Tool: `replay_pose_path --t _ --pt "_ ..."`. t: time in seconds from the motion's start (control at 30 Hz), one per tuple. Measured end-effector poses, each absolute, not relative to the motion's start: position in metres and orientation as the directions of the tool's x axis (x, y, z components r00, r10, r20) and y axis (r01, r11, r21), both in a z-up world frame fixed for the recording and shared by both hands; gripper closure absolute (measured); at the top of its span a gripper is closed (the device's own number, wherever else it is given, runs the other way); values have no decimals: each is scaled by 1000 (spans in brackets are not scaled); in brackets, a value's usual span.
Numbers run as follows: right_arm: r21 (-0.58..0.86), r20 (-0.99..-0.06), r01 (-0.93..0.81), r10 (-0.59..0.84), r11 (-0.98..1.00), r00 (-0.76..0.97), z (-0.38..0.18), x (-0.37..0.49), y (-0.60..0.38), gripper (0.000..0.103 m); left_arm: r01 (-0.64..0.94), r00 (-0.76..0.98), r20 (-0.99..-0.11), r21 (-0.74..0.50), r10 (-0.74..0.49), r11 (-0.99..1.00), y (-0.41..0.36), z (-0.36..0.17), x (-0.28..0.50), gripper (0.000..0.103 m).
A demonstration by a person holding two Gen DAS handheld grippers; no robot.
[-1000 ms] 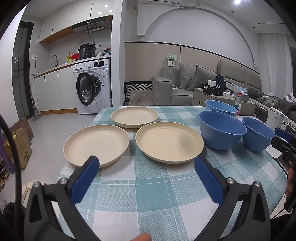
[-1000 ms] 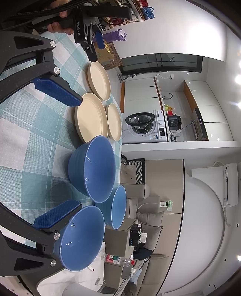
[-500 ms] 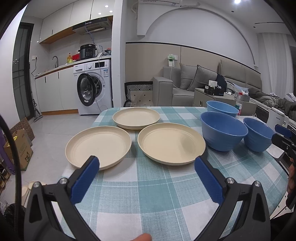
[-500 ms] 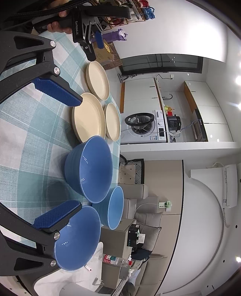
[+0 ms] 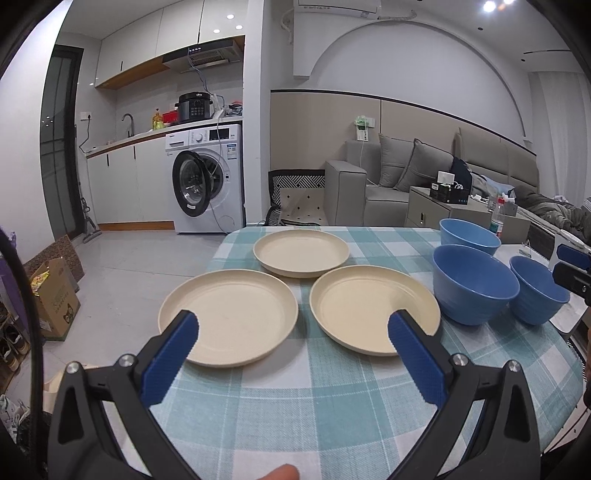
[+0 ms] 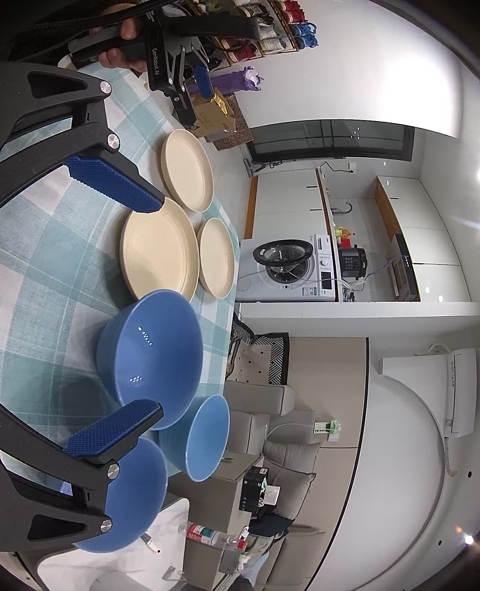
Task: Organize plates and bowls
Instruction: 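Move the left tool toward a cream plate while the right tool approaches another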
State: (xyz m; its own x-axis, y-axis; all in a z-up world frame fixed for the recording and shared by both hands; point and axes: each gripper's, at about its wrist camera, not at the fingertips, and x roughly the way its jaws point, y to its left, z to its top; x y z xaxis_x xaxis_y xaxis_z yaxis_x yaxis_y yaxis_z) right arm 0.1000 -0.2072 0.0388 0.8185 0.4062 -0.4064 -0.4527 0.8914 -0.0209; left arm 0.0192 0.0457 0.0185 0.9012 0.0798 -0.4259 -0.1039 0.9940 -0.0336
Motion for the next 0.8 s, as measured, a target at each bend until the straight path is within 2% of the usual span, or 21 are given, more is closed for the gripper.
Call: replay_pose_path --t 0.13,0.8 --pt "-50 -410 -456 398 888 821 51 110 -194 0 -110 900 -426 -21 90 994 55 29 28 0" --pt "-22 -461 -525 457 851 760 111 193 -128 0 -120 913 -398 -41 94 992 102 76 86 0"
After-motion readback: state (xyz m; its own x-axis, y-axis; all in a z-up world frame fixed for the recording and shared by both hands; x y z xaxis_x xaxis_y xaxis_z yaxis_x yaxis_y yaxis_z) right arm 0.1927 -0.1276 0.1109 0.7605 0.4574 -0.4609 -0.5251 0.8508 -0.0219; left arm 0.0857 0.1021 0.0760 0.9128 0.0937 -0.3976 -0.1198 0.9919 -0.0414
